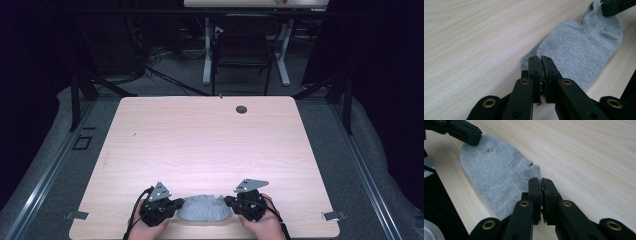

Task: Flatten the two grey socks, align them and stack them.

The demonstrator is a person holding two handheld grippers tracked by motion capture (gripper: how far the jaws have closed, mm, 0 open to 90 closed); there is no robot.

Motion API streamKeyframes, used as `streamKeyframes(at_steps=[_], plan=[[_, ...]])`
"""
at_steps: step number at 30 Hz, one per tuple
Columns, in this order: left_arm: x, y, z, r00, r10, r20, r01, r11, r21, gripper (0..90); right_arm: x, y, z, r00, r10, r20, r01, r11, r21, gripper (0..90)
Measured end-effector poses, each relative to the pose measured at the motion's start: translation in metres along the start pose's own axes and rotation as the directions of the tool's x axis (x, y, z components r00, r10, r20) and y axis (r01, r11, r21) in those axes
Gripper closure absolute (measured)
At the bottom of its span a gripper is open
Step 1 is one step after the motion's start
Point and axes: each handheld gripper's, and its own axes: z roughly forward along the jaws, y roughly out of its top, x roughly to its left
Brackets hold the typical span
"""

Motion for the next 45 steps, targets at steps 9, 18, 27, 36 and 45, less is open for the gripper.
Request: streamKeyframes(at_steps=[9, 18, 27, 36, 45], plan=[[0.0, -0.004, 0.006, 1.0, 0.0, -0.002, 0.0, 1.0, 0.008, 85.2, -0.002, -0.005, 0.007, 0.9999, 0.004, 0.013, -0.004, 0.999, 0.033, 85.7], [-0.001, 0.003, -0.006, 0.9999, 0.006, 0.014, -0.005, 0.9977, -0.067, 77.7, -0.002, -0.003, -0.003, 1.0, 0.008, -0.005, -0.009, 0.998, -0.055, 77.5], [-0.015, 0.004, 0.001, 0.9975, 0.059, 0.039, -0.057, 0.9972, -0.047, 72.1, 0.02, 0.001, 0.003, 0.9941, -0.108, -0.006, 0.108, 0.993, -0.051, 75.7], [-0.014, -0.003, 0.01, 0.9961, 0.076, 0.046, -0.076, 0.9971, 0.004, 69.9, 0.018, -0.004, 0.014, 0.9928, -0.119, 0.005, 0.119, 0.993, -0.004, 74.7], [-0.016, -0.007, 0.014, 0.9961, 0.074, 0.049, -0.075, 0.9968, 0.028, 70.0, 0.016, -0.01, 0.022, 0.9941, -0.108, 0.01, 0.107, 0.993, 0.042, 77.5]])
